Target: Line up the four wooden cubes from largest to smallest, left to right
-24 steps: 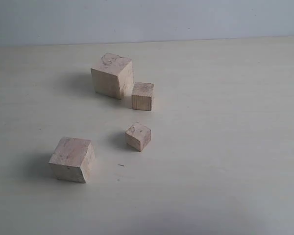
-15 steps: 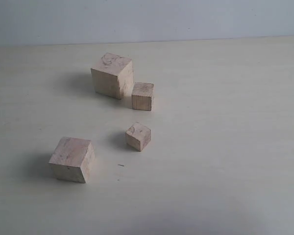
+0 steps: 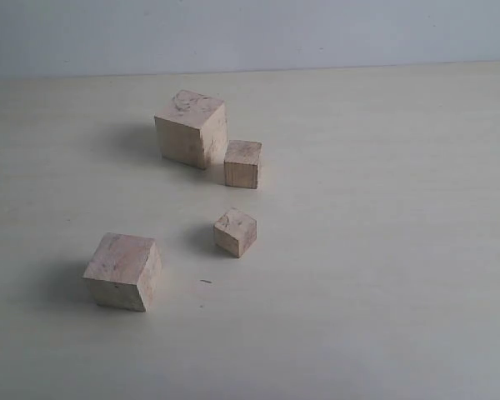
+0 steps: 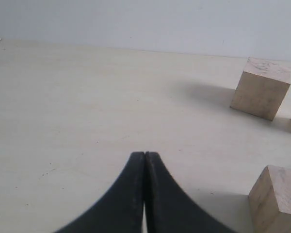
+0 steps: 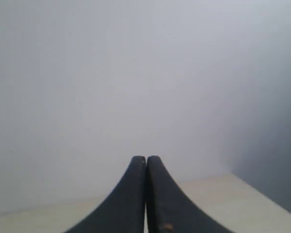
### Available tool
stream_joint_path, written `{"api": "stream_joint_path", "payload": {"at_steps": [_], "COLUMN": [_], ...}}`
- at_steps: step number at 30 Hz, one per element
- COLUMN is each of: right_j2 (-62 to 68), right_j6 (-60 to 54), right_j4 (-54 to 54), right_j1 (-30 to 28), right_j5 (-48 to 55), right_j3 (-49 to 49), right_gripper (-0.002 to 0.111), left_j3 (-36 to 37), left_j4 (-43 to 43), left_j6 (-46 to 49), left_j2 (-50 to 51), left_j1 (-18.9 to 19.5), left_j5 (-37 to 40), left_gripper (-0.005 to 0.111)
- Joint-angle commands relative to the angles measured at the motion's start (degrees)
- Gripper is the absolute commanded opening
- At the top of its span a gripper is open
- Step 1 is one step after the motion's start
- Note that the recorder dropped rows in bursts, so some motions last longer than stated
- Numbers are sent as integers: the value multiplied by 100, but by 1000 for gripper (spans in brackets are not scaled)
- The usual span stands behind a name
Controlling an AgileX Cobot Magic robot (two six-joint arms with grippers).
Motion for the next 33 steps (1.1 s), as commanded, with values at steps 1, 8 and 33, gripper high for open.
{"api": "stream_joint_path", "payload": {"at_steps": [1, 8, 33], "right_j2": [-37, -6, 6832], "right_j6": [-5, 846, -2904], "right_j4": [13, 2, 2116], "right_j1": [-18, -18, 3175], "right_j5": [-751, -1345, 4385], "right_j3": [29, -631, -5835], "right_gripper": [0, 0, 0], "left_j3": [-3, -3, -3], "left_j4": [18, 18, 18], "left_j6": [0, 0, 0], "left_j2": [-38, -38, -38], "left_j1": [1, 1, 1], "left_j5": [-56, -56, -56], "left_gripper": [0, 0, 0]}}
